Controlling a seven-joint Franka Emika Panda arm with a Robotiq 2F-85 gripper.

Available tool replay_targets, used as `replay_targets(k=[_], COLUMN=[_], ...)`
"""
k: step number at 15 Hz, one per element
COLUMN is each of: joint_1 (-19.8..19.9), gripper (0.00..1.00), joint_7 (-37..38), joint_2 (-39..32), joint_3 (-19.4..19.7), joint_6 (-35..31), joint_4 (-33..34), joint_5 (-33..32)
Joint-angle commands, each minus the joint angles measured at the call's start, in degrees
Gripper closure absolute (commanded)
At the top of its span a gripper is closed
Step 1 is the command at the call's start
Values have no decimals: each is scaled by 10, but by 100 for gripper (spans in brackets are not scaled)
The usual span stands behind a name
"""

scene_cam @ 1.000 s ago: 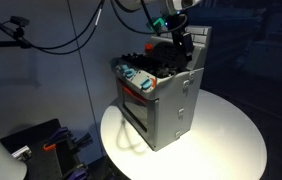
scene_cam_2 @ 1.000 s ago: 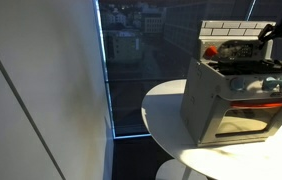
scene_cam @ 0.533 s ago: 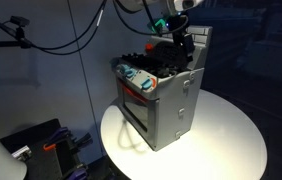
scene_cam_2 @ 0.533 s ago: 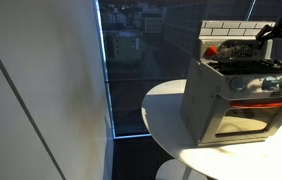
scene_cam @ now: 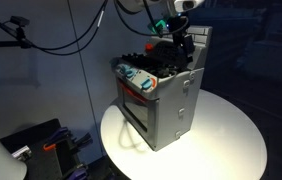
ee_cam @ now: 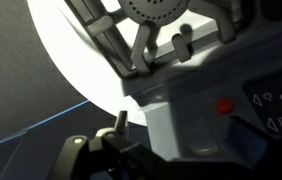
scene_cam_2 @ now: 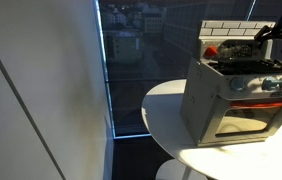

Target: Push the top right button on the toy stove

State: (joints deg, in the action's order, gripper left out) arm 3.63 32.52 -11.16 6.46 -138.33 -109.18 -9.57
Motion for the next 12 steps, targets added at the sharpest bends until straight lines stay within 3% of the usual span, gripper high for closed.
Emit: replay_targets(k=[1, 12], joint_1=[-9, -4], gripper=[0, 0], joint_7=[5, -29], joint_2=[10, 67], joint_3=[11, 4], joint_6=[5, 54], joint_4=[-1, -36], joint_5=[-7, 5])
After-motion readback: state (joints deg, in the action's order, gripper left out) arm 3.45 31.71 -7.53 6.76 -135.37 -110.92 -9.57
